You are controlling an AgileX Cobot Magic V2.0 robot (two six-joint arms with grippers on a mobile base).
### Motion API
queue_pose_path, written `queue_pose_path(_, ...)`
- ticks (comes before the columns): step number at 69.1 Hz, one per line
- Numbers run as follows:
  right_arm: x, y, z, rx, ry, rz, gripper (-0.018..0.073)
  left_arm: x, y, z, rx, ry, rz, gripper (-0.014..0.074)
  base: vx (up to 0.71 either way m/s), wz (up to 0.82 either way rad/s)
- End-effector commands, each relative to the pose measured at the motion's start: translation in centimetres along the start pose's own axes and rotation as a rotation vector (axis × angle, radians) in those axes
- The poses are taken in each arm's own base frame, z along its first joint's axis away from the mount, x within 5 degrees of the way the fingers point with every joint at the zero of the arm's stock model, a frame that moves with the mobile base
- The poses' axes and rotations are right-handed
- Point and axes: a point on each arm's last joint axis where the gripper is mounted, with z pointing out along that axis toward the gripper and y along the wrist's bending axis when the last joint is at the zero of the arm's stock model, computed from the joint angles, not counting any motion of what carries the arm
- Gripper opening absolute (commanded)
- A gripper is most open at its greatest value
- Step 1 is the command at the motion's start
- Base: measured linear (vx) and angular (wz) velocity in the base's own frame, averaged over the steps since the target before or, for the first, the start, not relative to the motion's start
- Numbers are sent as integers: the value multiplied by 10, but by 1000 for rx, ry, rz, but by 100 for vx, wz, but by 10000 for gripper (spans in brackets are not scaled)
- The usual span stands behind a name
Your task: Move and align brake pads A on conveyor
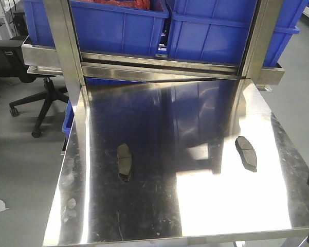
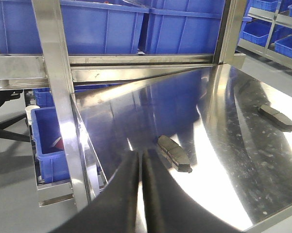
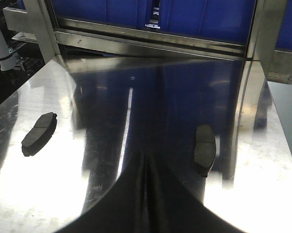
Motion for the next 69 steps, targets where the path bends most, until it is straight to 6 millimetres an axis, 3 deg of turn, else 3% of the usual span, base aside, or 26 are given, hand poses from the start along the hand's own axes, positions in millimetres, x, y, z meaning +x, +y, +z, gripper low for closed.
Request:
queue_pose_path(1, -15, 2, -2, -17, -95, -16, -8, -13, -2, -1, 15, -81, -2, -6, 0, 0)
queue_pose_path(69, -15, 2, -2, -17, -95, -16, -8, -13, -2, -1, 16, -82, -2, -3, 0, 0)
